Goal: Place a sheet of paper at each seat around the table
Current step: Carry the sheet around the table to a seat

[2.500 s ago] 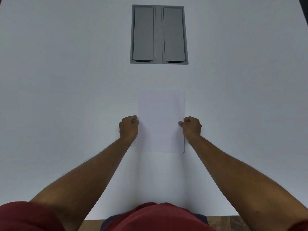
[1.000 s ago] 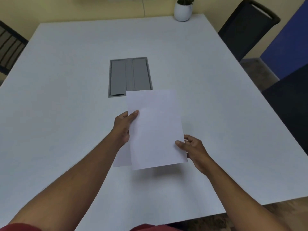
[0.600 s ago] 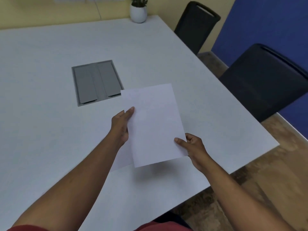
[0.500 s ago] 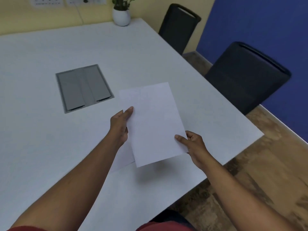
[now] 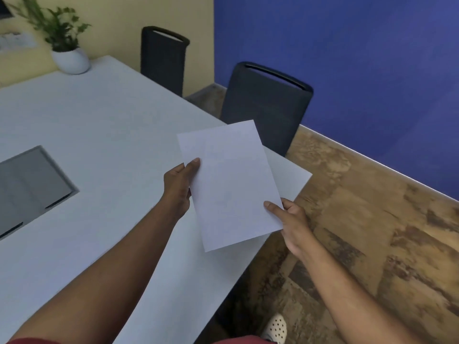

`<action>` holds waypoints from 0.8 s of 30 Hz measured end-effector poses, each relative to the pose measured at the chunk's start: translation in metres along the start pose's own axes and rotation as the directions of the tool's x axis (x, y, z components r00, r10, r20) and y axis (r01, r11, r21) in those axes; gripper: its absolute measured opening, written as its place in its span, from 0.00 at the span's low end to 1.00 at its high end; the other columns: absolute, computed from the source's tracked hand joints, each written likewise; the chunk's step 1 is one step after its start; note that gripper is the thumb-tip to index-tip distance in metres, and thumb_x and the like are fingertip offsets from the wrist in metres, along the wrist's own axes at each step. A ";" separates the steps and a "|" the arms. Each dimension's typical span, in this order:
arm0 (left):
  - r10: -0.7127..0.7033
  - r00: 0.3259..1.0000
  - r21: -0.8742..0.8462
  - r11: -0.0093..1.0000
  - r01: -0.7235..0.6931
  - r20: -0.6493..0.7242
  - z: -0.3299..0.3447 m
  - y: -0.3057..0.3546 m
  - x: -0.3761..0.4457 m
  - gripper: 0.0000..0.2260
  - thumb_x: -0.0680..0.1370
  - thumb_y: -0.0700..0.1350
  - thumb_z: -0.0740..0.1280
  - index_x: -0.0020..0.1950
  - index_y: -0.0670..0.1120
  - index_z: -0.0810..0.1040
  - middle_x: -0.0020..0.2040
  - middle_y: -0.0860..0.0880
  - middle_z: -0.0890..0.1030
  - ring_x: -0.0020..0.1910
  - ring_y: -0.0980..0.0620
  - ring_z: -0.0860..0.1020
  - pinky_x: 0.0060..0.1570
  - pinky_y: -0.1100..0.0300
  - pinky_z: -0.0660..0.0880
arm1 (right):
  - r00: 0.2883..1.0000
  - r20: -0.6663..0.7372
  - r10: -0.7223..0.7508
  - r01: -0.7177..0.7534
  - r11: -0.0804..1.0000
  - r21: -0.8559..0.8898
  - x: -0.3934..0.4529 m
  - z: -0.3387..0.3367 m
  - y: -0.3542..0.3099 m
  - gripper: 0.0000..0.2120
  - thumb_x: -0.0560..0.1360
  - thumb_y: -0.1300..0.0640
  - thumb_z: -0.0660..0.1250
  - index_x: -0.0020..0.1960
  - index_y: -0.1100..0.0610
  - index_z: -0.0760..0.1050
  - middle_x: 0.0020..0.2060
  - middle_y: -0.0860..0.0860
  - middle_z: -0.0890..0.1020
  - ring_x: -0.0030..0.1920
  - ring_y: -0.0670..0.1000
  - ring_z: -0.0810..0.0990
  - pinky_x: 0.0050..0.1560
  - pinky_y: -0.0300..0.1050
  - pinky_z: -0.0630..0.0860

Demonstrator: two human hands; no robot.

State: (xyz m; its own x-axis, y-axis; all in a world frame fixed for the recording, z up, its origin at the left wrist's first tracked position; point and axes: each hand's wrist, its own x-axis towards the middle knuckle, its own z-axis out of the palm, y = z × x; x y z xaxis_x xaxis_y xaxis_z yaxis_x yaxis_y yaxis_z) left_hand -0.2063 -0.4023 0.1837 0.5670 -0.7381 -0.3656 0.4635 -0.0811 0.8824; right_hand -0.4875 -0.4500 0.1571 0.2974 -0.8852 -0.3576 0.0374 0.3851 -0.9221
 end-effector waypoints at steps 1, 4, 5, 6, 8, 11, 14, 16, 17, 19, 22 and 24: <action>0.001 1.000 0.013 1.000 -0.001 0.008 0.024 -0.006 0.004 0.06 0.79 0.47 0.78 0.54 0.46 0.88 0.49 0.51 0.90 0.42 0.53 0.87 0.37 0.63 0.80 | 1.000 -0.015 -0.003 0.003 1.000 0.004 0.008 -0.019 -0.004 0.11 0.78 0.60 0.76 0.60 0.59 0.85 0.55 0.54 0.90 0.56 0.55 0.89 0.54 0.47 0.84; 0.007 0.999 0.032 0.999 -0.008 0.042 0.096 -0.024 0.013 0.07 0.80 0.47 0.78 0.55 0.45 0.88 0.52 0.49 0.90 0.45 0.50 0.88 0.41 0.60 0.82 | 0.998 -0.068 0.009 -0.008 1.000 0.017 0.032 -0.079 -0.022 0.12 0.78 0.59 0.77 0.61 0.59 0.85 0.55 0.54 0.90 0.58 0.57 0.88 0.58 0.52 0.83; 0.012 0.999 0.035 0.999 -0.013 0.053 0.119 -0.031 0.017 0.09 0.80 0.47 0.78 0.56 0.44 0.88 0.54 0.48 0.90 0.49 0.48 0.88 0.46 0.57 0.84 | 0.996 -0.087 0.007 -0.006 1.000 0.015 0.039 -0.099 -0.029 0.12 0.78 0.58 0.77 0.60 0.59 0.85 0.55 0.54 0.90 0.58 0.57 0.88 0.57 0.52 0.83; 0.018 0.998 0.035 0.999 -0.020 0.066 0.142 -0.037 0.020 0.10 0.80 0.47 0.78 0.58 0.43 0.88 0.55 0.47 0.90 0.52 0.45 0.89 0.51 0.53 0.85 | 0.995 -0.101 0.001 0.000 1.000 0.013 0.047 -0.118 -0.035 0.12 0.78 0.58 0.77 0.60 0.58 0.85 0.55 0.53 0.90 0.57 0.57 0.88 0.56 0.52 0.83; 0.031 0.995 0.036 0.999 -0.034 0.092 0.182 -0.049 0.027 0.13 0.80 0.47 0.77 0.61 0.42 0.87 0.57 0.45 0.90 0.57 0.41 0.88 0.59 0.47 0.85 | 0.993 -0.114 -0.010 0.012 1.000 0.017 0.061 -0.153 -0.046 0.11 0.78 0.59 0.76 0.60 0.59 0.85 0.54 0.53 0.90 0.56 0.56 0.89 0.55 0.50 0.83; 0.033 0.992 0.025 0.999 -0.036 0.119 0.237 -0.063 0.039 0.14 0.79 0.47 0.78 0.60 0.40 0.87 0.58 0.42 0.89 0.60 0.37 0.87 0.64 0.41 0.83 | 0.991 -0.133 -0.018 0.020 1.000 0.014 0.083 -0.200 -0.065 0.12 0.78 0.58 0.77 0.61 0.59 0.85 0.56 0.53 0.90 0.57 0.56 0.88 0.57 0.51 0.82; 0.024 0.988 0.036 0.999 -0.030 0.151 0.288 -0.074 0.052 0.15 0.80 0.48 0.77 0.61 0.39 0.86 0.59 0.41 0.89 0.61 0.36 0.86 0.65 0.39 0.83 | 0.986 -0.164 -0.030 0.033 0.999 0.015 0.103 -0.241 -0.082 0.12 0.78 0.58 0.77 0.60 0.58 0.86 0.55 0.53 0.90 0.56 0.56 0.89 0.55 0.50 0.82; 0.025 0.983 0.039 0.999 -0.033 0.181 0.321 -0.078 0.062 0.16 0.80 0.48 0.77 0.61 0.39 0.86 0.59 0.41 0.89 0.61 0.36 0.86 0.65 0.39 0.82 | 0.982 -0.188 -0.032 0.038 0.999 0.029 0.116 -0.264 -0.094 0.12 0.78 0.58 0.77 0.61 0.59 0.85 0.55 0.53 0.90 0.56 0.56 0.89 0.55 0.51 0.82; 0.027 0.980 0.046 0.998 -0.036 0.196 0.337 -0.080 0.068 0.15 0.80 0.48 0.77 0.62 0.39 0.86 0.59 0.41 0.89 0.61 0.35 0.86 0.65 0.38 0.82 | 0.979 -0.199 -0.034 0.041 0.999 0.034 0.123 -0.274 -0.099 0.12 0.78 0.58 0.76 0.61 0.59 0.85 0.55 0.53 0.90 0.56 0.56 0.89 0.55 0.51 0.83; 0.029 0.975 0.055 0.998 -0.042 0.221 0.367 -0.084 0.082 0.15 0.80 0.47 0.76 0.61 0.39 0.86 0.59 0.40 0.88 0.61 0.34 0.86 0.65 0.36 0.82 | 0.976 -0.217 -0.033 0.044 0.998 0.046 0.139 -0.293 -0.107 0.12 0.78 0.58 0.76 0.61 0.58 0.85 0.56 0.53 0.90 0.56 0.55 0.89 0.56 0.51 0.83; 0.025 0.969 0.048 0.998 -0.038 0.246 0.411 -0.091 0.108 0.15 0.80 0.48 0.76 0.60 0.37 0.86 0.60 0.38 0.88 0.62 0.32 0.85 0.64 0.34 0.82 | 0.968 -0.249 -0.027 0.044 0.997 0.063 0.167 -0.318 -0.118 0.12 0.79 0.59 0.76 0.61 0.58 0.85 0.56 0.52 0.90 0.55 0.54 0.89 0.55 0.50 0.83; 0.012 0.966 0.062 0.998 -0.029 0.258 0.439 -0.096 0.126 0.16 0.80 0.48 0.76 0.60 0.37 0.86 0.59 0.38 0.88 0.61 0.32 0.85 0.62 0.35 0.83 | 0.963 -0.268 -0.020 0.038 0.997 0.065 0.188 -0.334 -0.126 0.12 0.79 0.58 0.76 0.61 0.58 0.86 0.56 0.52 0.90 0.55 0.54 0.89 0.55 0.49 0.83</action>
State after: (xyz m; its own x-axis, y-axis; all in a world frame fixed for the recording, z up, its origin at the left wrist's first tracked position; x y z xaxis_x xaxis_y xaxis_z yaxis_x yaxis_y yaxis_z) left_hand -0.4785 -0.7821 0.1828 0.3777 -0.8869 -0.2660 0.4039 -0.1007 0.9092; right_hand -0.7547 -0.7519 0.1564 0.0296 -0.9302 -0.3658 0.1105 0.3668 -0.9237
